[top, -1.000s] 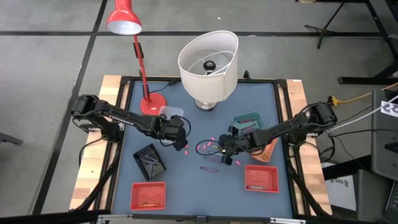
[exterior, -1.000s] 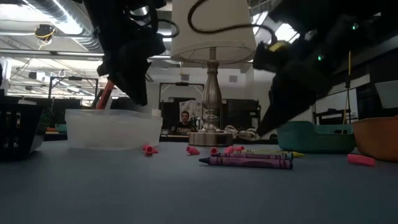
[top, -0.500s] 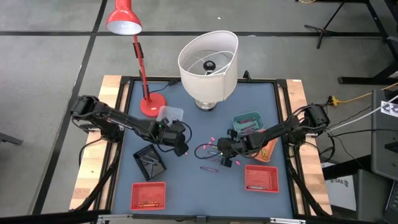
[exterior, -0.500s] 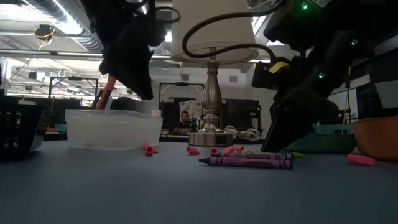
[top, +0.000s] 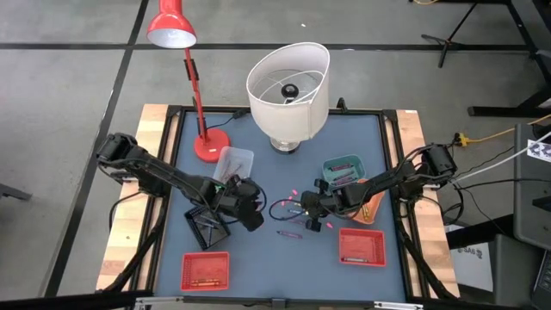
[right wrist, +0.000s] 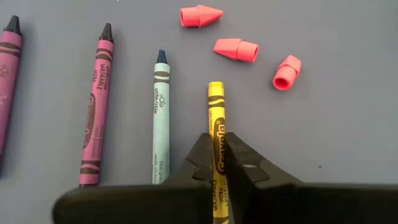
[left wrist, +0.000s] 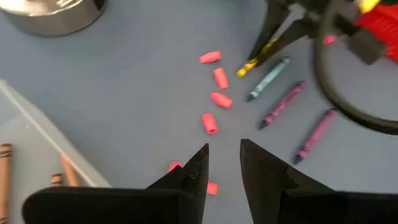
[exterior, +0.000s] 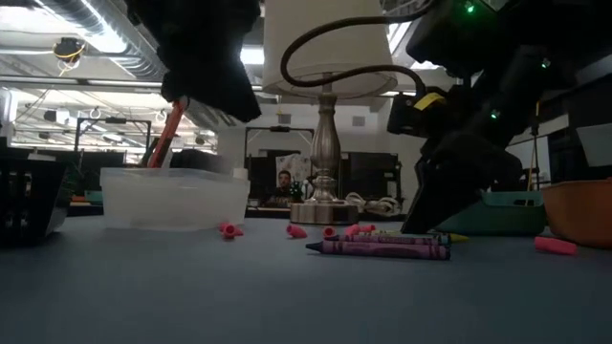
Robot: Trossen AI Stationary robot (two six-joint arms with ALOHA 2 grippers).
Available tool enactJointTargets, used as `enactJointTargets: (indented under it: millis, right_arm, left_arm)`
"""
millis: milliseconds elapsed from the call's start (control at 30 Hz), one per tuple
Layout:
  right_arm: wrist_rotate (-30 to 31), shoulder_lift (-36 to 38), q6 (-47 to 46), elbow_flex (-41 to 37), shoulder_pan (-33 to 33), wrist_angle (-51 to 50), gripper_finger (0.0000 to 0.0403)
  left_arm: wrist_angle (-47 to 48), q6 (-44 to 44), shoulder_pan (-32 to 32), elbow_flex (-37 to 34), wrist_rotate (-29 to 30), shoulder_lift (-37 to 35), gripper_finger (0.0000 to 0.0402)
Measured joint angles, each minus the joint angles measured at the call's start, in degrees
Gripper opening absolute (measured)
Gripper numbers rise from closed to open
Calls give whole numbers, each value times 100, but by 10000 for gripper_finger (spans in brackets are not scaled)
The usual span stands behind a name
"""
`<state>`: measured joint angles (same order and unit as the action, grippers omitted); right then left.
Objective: Sort crayons
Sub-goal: Put the yellow crayon into the orange bin
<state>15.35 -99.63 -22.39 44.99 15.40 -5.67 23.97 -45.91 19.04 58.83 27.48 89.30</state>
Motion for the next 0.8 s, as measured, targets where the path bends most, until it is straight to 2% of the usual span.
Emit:
enactJointTargets:
  millis: [167, 367, 467, 533, 800]
  right_arm:
    - [0, 0, -2, -1, 0, 11, 27]
    - [0, -1, 2, 110, 0, -100, 14]
    - [-223, 46, 6, 253, -13, -315, 13]
    - [-455, 144, 2, 366, -17, -493, 15]
    - [-575, 859, -242, 658, -7, -822, 13]
  left_arm:
    - [-168, 0, 238, 0, 215, 0, 76]
    - [-288, 0, 470, 0, 571, 0, 76]
    - [-427, 0, 563, 0, 896, 10, 76]
    - [-573, 2, 611, 2, 1075, 35, 76]
    - [-811, 2, 658, 4, 1264, 134, 76]
